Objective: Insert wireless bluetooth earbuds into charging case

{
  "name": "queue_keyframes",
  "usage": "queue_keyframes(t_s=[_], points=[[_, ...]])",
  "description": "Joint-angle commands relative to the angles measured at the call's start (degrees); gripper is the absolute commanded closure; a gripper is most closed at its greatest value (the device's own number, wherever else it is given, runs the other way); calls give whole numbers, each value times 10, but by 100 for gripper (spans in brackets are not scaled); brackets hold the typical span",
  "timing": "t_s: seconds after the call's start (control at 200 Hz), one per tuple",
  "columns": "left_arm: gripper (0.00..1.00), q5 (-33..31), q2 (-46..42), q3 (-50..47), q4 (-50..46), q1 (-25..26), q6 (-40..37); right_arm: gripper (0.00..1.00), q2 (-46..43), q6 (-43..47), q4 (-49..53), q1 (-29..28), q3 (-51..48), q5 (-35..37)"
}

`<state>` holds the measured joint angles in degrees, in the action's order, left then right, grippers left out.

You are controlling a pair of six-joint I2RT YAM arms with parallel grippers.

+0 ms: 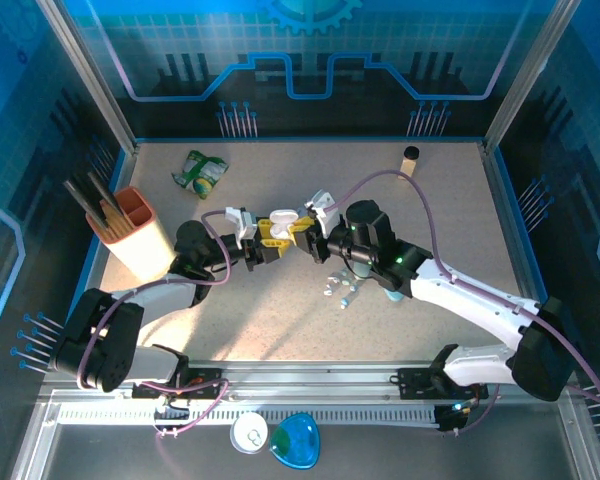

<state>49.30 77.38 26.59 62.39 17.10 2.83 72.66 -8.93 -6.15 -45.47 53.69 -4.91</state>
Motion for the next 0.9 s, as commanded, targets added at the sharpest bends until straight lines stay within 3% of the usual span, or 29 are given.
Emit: queue_keyframes(t_s=[0.0,0.13,0.24,0.525,0.8,0.895], points=[[66,-10,-12,5,14,2,-9,74,-17,5,3,-7,3,13],[66,-15,-8,6,14,-3,-2,51,-44,8,4,-4,3,13],[66,-19,-4,4,24,-7,4,41,-69,0,-13,6,-14,11],[66,-30,-5,-5,86,-19,43,40,-78,-193,-90,131,-114,9],[66,-38,-27,-6,93,-21,59,39,99,-225,0,147,-36,-90],[66,-41,-40,-8,93,-22,61,39,180,-226,46,138,35,-129]])
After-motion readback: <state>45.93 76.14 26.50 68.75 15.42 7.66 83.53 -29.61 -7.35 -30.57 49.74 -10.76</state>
